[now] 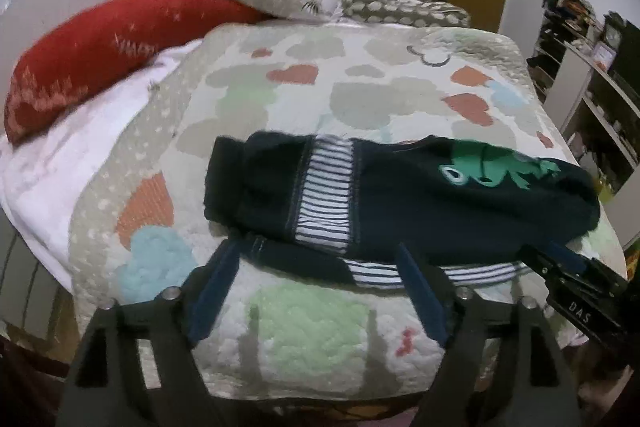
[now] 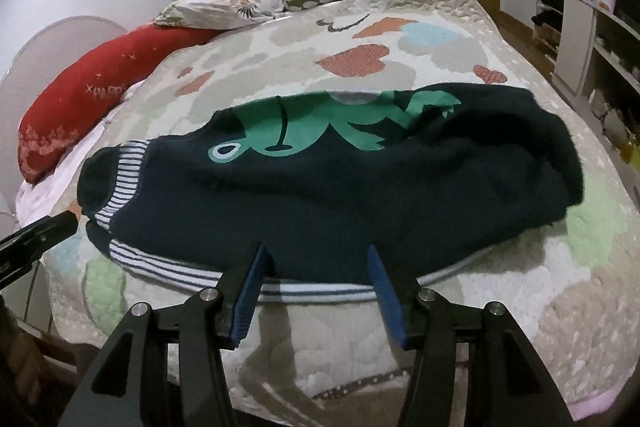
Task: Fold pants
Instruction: 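Withdraw both grippers from the folded pants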
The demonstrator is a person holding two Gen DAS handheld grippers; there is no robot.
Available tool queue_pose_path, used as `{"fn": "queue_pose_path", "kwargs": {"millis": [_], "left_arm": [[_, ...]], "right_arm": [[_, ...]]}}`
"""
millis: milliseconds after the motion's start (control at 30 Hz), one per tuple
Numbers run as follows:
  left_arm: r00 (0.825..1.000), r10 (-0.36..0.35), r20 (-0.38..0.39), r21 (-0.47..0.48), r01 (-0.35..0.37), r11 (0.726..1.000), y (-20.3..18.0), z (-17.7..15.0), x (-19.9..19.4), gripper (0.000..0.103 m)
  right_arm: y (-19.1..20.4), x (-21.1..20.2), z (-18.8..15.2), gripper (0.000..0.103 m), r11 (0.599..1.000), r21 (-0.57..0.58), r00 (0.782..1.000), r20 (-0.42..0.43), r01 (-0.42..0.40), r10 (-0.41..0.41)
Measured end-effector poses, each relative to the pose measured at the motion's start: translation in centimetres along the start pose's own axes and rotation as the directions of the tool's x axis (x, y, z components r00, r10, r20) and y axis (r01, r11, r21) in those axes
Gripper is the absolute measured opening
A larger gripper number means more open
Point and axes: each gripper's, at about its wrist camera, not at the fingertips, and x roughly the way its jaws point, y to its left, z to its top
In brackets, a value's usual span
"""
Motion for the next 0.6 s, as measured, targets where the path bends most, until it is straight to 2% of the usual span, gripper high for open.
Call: {"fn": "queue_pose_path", "kwargs": {"millis": [133,467,600], "left_arm": [[0.999,0.021,0.04,0.047,-0.022,0.999,-1.4,-0.1,-1.7,0.083],[0.999,0.016,0.034,0.152,-0.021,0.988,-4.6,-0.7,-2.3,0.083],[1.0,0.018,0.023,0.185,-0.022,0.982,-5.5,-0.9,-2.1,0.083]], "right_arm": [[-0.4,-1.7,-0.4,0.06,1.0,0.022,0.999,0.039,-0.02,0.019],[-2.4,-5.0,-0.4,0.064,0.996,0.091,0.987,0.163,-0.012,-0.003],[-3.1,-5.0,-0.4,0.064,0.994,0.111,0.986,0.166,-0.016,-0.003]]}}
